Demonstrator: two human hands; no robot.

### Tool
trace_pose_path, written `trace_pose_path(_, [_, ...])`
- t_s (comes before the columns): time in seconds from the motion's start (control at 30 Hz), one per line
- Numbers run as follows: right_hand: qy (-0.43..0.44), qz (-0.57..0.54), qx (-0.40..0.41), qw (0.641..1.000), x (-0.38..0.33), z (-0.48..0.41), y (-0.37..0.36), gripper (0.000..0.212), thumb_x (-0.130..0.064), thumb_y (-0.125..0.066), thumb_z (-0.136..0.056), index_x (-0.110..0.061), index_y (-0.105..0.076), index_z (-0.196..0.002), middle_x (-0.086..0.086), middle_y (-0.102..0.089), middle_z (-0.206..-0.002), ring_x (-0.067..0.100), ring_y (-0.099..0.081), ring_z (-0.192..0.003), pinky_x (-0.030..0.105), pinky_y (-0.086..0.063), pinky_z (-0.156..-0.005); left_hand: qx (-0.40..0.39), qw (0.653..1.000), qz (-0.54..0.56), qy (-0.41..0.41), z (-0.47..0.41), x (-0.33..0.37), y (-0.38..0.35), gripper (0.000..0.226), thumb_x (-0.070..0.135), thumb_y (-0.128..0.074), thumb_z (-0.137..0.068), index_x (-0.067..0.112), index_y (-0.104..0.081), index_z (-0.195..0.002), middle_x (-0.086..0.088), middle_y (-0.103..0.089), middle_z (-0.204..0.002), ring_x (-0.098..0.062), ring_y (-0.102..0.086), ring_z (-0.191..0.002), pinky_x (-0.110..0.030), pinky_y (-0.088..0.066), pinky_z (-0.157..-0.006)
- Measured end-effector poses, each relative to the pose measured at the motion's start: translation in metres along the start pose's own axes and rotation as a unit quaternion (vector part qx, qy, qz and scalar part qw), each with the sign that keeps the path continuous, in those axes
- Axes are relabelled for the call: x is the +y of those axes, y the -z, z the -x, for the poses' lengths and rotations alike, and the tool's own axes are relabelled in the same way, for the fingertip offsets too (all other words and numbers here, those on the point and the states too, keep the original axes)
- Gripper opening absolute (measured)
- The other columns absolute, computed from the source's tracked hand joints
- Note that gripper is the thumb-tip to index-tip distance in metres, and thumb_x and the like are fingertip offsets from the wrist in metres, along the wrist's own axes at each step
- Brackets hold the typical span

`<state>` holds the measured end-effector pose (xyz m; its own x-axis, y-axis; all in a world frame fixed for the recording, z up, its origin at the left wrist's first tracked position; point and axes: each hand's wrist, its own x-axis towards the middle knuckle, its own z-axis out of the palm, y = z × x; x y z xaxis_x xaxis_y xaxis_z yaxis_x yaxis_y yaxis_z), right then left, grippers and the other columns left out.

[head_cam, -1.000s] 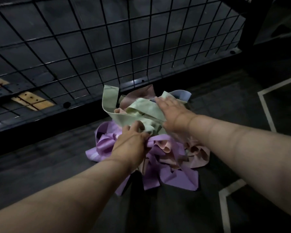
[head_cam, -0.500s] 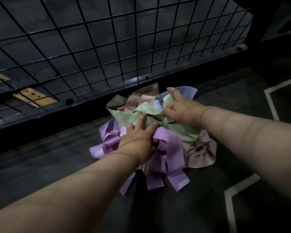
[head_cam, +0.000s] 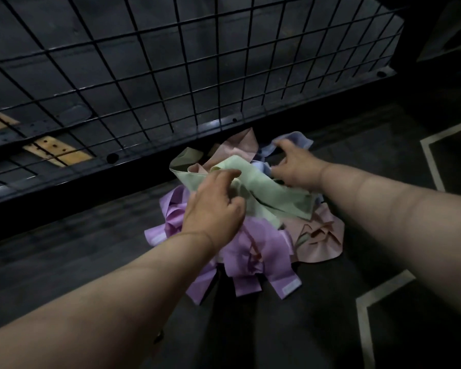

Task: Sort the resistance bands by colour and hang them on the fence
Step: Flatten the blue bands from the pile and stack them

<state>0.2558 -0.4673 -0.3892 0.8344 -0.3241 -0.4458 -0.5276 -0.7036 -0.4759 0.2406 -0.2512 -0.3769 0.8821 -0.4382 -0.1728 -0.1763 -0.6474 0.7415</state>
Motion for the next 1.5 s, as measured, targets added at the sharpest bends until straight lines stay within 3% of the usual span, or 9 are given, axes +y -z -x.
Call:
trace_pose_path(0.1, [0.0, 0.155, -0.046, 0.987, -0.014, 0.013, -0.004, 0.049, -0.031, -0.062, -0.088, -0.031, -0.053, -0.136, 0.006, -0.056, -0.134, 0.028, -0.056, -0.119, 0.025, -0.039, -0.086, -0.017, 0.999, 0.003, 0.033, -0.007, -0.002, -0.004, 0.057, 0.031, -0.042, -0.078, 0.028, -0.053, -0.134, 0.006, -0.047, -0.137, -0.021, -0.053, -0.12, -0.041, -0.043, -0.104])
trace_pose_path(0.2, [-0.001, 0.254, 0.074, 0.964, -0.028, 0.025, -0.006, 0.034, -0.042, -0.063, -0.087, -0.033, -0.066, -0.12, 0.001, -0.056, -0.131, 0.027, -0.055, -0.12, 0.031, -0.045, -0.085, -0.032, 0.999, 0.0, 0.041, -0.012, -0.002, -0.006, 0.059, 0.034, -0.042, -0.077, 0.026, -0.055, -0.134, 0.002, -0.047, -0.136, -0.022, -0.051, -0.122, -0.04, -0.041, -0.107])
trace_pose_path(0.37, [0.092, 0.21, 0.182, 0.956, -0.028, 0.05, 0.001, 0.016, -0.047, -0.067, -0.086, -0.033, -0.071, -0.094, -0.009, -0.04, -0.142, 0.027, -0.033, -0.125, 0.037, -0.029, -0.095, -0.034, 0.999, -0.008, 0.028, -0.016, -0.002, -0.007, 0.047, 0.026, -0.05, -0.089, 0.024, -0.054, -0.136, 0.001, -0.05, -0.137, -0.02, -0.051, -0.124, -0.04, -0.041, -0.108])
trace_pose_path(0.5, [0.125, 0.062, 0.256, 0.957, -0.021, 0.067, 0.014, 0.011, -0.045, -0.068, -0.084, -0.035, -0.065, -0.08, -0.013, -0.028, -0.155, 0.023, -0.024, -0.134, 0.043, -0.02, -0.104, -0.039, 0.996, 0.061, 0.059, -0.021, 0.003, -0.006, 0.054, 0.029, -0.051, -0.086, 0.024, -0.046, -0.14, 0.0, -0.055, -0.13, -0.019, -0.062, -0.107, -0.04, -0.05, -0.098])
trace_pose_path(0.7, [0.218, -0.424, 0.12, 0.871, -0.051, 0.096, 0.053, 0.007, -0.023, -0.057, -0.087, -0.025, -0.058, -0.08, 0.003, -0.058, -0.086, 0.022, -0.053, -0.083, 0.043, -0.044, -0.075, -0.002, 0.989, 0.147, 0.019, -0.022, 0.019, 0.005, 0.095, 0.033, -0.07, -0.071, 0.042, -0.02, -0.151, 0.003, -0.043, -0.14, -0.02, -0.053, -0.12, -0.041, -0.049, -0.102])
trace_pose_path(0.87, [0.226, -0.597, 0.007, 0.77, -0.077, 0.121, 0.078, 0.019, -0.017, -0.039, -0.101, -0.015, -0.056, -0.093, 0.019, -0.07, -0.108, 0.03, -0.066, -0.102, 0.043, -0.05, -0.091, -0.013, 0.985, 0.167, -0.034, -0.015, 0.038, 0.024, 0.048, 0.04, -0.077, -0.081, 0.036, -0.059, -0.125, 0.015, -0.059, -0.127, -0.004, -0.055, -0.116, -0.036, -0.047, -0.104])
trace_pose_path(0.97, [0.215, -0.591, 0.01, 0.777, -0.084, 0.127, 0.079, 0.016, -0.02, -0.042, -0.102, -0.017, -0.058, -0.102, 0.017, -0.064, -0.118, 0.029, -0.06, -0.107, 0.044, -0.046, -0.094, -0.02, 0.952, 0.307, -0.001, -0.003, 0.051, 0.043, 0.01, 0.022, -0.063, -0.096, 0.018, -0.07, -0.102, -0.002, -0.074, -0.102, -0.008, -0.066, -0.094, -0.042, -0.053, -0.094])
trace_pose_path(1.17, [0.261, -0.465, 0.092, 0.841, -0.12, 0.161, 0.082, 0.018, -0.012, -0.057, -0.098, -0.023, -0.063, -0.111, 0.001, -0.073, -0.098, 0.018, -0.071, -0.088, 0.036, -0.06, -0.072, -0.04, 0.911, 0.411, 0.024, 0.026, 0.076, 0.115, 0.013, 0.012, -0.052, -0.101, 0.012, -0.064, -0.099, -0.011, -0.069, -0.094, -0.019, -0.064, -0.077, -0.026, -0.052, -0.063])
trace_pose_path(1.5, [0.254, -0.37, -0.024, 0.893, -0.214, 0.247, 0.126, 0.063, -0.005, -0.062, -0.095, -0.037, -0.04, -0.145, 0.007, -0.075, -0.103, 0.026, -0.073, -0.093, 0.04, -0.059, -0.068, -0.069, 0.888, 0.455, 0.026, 0.117, 0.113, 0.219, 0.03, 0.018, -0.05, -0.1, 0.003, -0.061, -0.123, -0.022, -0.069, -0.113, -0.034, -0.067, -0.097, -0.051, -0.053, -0.088])
